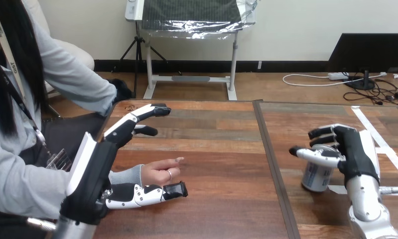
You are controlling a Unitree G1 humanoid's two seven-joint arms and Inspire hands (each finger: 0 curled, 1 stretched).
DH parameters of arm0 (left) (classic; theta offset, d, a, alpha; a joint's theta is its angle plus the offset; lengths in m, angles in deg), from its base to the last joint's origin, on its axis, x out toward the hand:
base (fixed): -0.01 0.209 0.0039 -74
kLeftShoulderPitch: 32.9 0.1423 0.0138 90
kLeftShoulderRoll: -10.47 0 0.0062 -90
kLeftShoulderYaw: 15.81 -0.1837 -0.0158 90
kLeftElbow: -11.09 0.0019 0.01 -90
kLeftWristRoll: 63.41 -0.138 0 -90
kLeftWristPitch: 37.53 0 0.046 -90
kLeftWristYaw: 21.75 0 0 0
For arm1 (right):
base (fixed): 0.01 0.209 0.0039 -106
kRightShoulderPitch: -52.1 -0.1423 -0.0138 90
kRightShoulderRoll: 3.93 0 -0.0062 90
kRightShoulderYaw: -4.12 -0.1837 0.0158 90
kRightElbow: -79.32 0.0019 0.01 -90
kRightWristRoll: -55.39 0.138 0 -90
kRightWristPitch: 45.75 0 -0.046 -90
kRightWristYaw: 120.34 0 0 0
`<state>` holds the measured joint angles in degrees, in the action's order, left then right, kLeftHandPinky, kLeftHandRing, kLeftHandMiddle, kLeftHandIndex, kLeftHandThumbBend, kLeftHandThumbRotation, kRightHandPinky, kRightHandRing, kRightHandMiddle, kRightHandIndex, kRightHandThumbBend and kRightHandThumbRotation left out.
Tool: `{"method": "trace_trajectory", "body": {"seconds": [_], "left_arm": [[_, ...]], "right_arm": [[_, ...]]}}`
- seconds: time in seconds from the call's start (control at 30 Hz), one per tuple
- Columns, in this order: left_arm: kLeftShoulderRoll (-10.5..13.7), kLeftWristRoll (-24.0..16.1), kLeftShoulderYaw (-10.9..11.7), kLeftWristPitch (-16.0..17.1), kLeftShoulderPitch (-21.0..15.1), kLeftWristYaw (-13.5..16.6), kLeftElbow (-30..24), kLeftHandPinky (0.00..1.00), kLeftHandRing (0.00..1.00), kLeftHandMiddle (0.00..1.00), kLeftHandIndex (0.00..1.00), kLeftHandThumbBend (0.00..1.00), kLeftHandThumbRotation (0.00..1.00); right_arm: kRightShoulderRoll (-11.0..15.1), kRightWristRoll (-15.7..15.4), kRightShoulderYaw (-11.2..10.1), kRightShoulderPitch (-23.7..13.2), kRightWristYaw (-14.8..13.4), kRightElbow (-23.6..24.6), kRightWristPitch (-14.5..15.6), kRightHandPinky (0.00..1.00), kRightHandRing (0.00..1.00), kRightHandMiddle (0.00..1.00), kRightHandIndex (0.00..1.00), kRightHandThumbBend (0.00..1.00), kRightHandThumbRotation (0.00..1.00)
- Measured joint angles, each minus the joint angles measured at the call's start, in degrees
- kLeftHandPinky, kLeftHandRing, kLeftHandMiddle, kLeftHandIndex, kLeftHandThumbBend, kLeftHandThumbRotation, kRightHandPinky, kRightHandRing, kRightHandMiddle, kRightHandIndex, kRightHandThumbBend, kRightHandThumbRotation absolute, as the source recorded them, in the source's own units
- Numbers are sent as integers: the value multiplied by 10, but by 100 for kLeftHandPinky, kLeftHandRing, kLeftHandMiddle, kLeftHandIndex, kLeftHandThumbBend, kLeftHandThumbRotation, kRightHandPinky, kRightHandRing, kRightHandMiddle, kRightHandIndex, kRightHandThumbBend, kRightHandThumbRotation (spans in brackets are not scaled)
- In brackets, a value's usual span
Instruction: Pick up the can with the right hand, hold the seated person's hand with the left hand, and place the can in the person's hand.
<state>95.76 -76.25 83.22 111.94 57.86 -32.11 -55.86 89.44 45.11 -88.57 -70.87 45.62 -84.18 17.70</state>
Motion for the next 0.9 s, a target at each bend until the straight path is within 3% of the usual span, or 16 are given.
{"method": "trace_trajectory", "body": {"seconds": [0.27,0.5,0.9], "left_arm": [[29,-47,7,-39,5,18,-34,72,85,85,82,100,28],[55,-56,7,-70,7,20,-53,72,84,85,82,100,24],[84,-57,3,-96,7,21,-61,72,85,86,82,100,18]], "right_arm": [[-2,-7,2,-7,0,8,-8,38,42,53,53,82,0],[-4,-7,1,-15,7,15,-18,41,43,52,53,81,0],[-10,-7,0,-27,20,28,-35,43,44,51,53,80,0]]}}
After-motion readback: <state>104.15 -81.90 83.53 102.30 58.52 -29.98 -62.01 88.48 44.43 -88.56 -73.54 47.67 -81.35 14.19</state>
